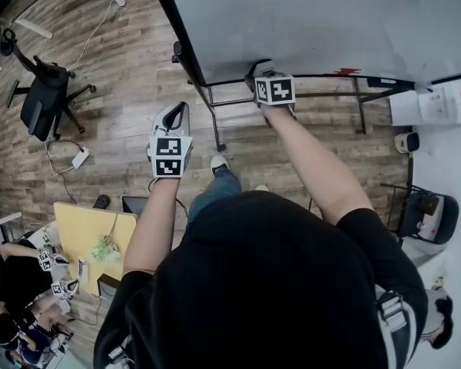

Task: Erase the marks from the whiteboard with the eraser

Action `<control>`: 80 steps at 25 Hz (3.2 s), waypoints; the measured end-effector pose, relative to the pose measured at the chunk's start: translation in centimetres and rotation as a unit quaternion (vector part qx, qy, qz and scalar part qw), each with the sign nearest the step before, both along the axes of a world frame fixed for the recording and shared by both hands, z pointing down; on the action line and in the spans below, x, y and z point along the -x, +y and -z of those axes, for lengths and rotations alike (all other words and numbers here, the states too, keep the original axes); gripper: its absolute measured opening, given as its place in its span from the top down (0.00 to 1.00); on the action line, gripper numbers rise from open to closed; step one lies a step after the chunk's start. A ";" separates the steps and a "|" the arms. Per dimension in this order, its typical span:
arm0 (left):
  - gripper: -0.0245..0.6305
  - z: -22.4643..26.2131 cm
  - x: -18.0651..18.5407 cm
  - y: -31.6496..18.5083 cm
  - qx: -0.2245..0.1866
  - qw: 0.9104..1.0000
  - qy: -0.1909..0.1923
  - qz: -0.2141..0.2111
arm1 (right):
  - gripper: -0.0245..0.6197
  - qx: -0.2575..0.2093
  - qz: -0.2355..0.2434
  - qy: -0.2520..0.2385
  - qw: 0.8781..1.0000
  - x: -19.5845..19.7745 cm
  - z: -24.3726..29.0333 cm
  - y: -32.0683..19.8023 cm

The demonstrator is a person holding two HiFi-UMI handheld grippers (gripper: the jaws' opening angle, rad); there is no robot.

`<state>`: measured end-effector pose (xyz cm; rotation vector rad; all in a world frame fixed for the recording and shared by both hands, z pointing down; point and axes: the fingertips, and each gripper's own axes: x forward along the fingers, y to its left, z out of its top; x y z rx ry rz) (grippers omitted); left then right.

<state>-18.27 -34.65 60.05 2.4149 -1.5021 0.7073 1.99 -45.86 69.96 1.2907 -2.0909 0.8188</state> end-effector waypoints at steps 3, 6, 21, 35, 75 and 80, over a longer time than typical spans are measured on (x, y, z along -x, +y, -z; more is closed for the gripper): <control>0.94 -0.1 0.6 0.2 -0.001 1.000 0.001 0.006 | 0.58 0.002 0.009 -0.004 1.000 1.3 0.0 0.0; 0.94 -0.3 1.4 0.5 0.001 1.000 -0.001 0.014 | 0.58 0.004 0.016 -0.010 1.000 2.5 -0.1 0.0; 0.94 -0.7 4.1 1.1 0.007 0.999 -0.005 0.036 | 0.58 0.011 0.057 -0.021 0.998 7.9 -0.6 0.7; 0.94 -0.5 4.0 1.0 0.007 0.999 -0.007 0.036 | 0.58 0.017 0.074 -0.018 0.997 8.7 -1.0 1.7; 0.94 5.2 -3.9 7.2 -0.045 0.999 0.000 0.008 | 0.58 -0.082 0.075 -0.072 0.991 -0.8 12.3 11.4; 0.94 5.6 -5.0 8.4 -0.044 0.999 0.005 0.006 | 0.57 -0.112 0.075 -0.069 0.989 -2.4 15.4 12.3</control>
